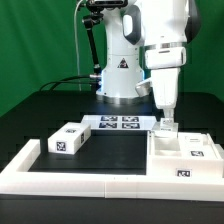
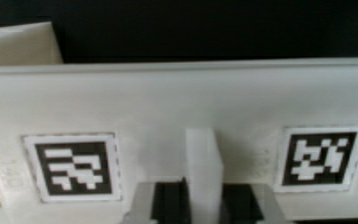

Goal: Assemble cabinet

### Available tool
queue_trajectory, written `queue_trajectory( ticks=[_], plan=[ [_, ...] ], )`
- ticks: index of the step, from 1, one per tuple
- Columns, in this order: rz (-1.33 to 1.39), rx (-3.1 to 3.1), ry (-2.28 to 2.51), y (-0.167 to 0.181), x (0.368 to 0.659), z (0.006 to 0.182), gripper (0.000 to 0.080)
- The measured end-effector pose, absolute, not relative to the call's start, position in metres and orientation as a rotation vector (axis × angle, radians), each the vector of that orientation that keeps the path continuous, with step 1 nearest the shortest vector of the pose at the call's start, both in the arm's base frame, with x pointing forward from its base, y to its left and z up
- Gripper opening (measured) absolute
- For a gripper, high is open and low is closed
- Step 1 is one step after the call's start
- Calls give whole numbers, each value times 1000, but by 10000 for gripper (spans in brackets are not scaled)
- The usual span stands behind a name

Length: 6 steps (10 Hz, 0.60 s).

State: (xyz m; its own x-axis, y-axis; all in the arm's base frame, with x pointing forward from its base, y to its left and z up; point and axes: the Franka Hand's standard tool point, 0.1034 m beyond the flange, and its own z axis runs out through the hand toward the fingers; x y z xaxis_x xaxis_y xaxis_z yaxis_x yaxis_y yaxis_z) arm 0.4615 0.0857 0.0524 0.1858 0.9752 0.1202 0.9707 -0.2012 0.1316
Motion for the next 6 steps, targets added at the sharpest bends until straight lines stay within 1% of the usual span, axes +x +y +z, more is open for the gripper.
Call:
queue_trajectory(
  ticks=[2, 6],
  plan=[
    [282, 2394, 1969, 86, 465, 54, 68],
    [225, 2335, 2045, 69, 472, 54, 68]
  ],
)
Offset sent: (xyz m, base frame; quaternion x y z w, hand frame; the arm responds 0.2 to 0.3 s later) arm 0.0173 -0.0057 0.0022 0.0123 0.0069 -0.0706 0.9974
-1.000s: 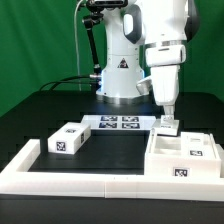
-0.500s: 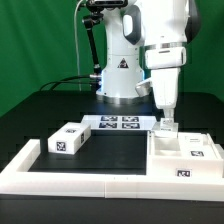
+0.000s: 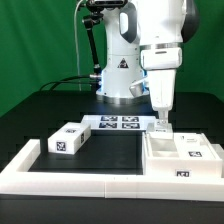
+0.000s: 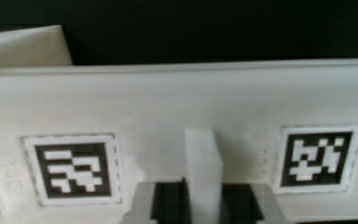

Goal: Assemble cabinet

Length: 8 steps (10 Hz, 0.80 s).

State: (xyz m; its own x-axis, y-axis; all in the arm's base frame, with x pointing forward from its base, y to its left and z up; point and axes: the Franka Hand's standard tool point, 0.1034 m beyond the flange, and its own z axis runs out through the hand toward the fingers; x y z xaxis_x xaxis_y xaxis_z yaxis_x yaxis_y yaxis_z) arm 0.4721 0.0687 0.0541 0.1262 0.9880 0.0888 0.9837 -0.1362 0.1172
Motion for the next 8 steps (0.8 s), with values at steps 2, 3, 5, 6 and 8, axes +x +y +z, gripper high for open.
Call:
queue_trajectory(
  ticks=[2, 3, 5, 6, 8],
  plan=[
    [225, 2339, 2040, 67, 472, 54, 68],
    [225, 2339, 2039, 67, 472, 54, 68],
    [211, 2328, 2057, 65, 476, 54, 68],
    [183, 2323, 2073, 64, 479, 54, 68],
    [131, 2316, 2102, 62, 482, 55, 68]
  ],
)
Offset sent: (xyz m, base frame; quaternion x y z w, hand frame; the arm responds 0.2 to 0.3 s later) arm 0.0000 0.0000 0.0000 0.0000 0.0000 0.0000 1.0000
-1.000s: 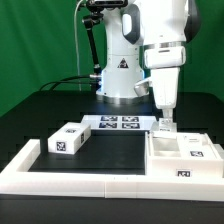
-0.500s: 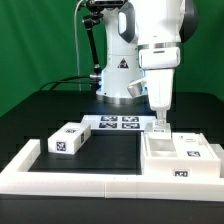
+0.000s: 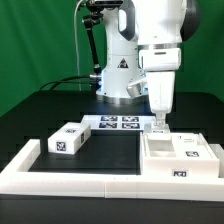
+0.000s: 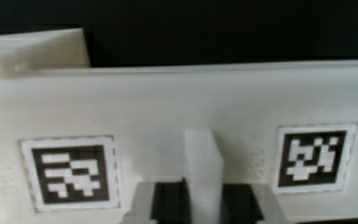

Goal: Assemble cabinet

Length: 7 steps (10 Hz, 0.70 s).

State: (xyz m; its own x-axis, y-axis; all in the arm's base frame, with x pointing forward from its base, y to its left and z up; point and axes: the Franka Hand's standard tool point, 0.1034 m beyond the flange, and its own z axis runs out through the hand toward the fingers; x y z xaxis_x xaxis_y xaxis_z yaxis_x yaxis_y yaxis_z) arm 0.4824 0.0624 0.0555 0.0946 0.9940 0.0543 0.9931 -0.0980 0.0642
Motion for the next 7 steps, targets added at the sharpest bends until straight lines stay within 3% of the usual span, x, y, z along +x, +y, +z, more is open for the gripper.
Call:
queue_trajectory(
  ticks=[7],
  plan=[
    [82, 2278, 2159, 60, 486, 58, 68]
  ],
)
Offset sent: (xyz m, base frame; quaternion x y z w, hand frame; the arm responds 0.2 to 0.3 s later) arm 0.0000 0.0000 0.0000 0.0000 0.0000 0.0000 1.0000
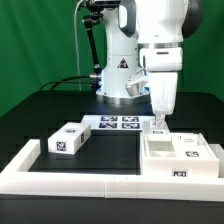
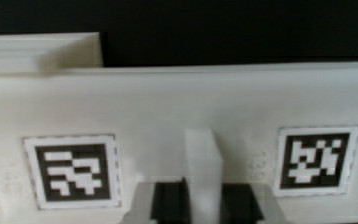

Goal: Assemble cabinet

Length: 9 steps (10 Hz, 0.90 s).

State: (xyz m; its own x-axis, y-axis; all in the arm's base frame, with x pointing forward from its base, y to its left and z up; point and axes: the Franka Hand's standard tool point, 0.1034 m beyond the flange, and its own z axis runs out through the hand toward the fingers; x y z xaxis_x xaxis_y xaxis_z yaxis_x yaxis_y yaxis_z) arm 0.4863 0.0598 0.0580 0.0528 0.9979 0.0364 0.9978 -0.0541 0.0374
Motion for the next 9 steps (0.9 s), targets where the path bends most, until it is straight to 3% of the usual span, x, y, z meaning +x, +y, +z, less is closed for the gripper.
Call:
queue_trajectory(
  ticks=[5, 9],
  plan=[
    [84, 2272, 2166, 57, 547, 62, 68],
    [94, 2259, 2175, 56, 551, 62, 68]
  ],
)
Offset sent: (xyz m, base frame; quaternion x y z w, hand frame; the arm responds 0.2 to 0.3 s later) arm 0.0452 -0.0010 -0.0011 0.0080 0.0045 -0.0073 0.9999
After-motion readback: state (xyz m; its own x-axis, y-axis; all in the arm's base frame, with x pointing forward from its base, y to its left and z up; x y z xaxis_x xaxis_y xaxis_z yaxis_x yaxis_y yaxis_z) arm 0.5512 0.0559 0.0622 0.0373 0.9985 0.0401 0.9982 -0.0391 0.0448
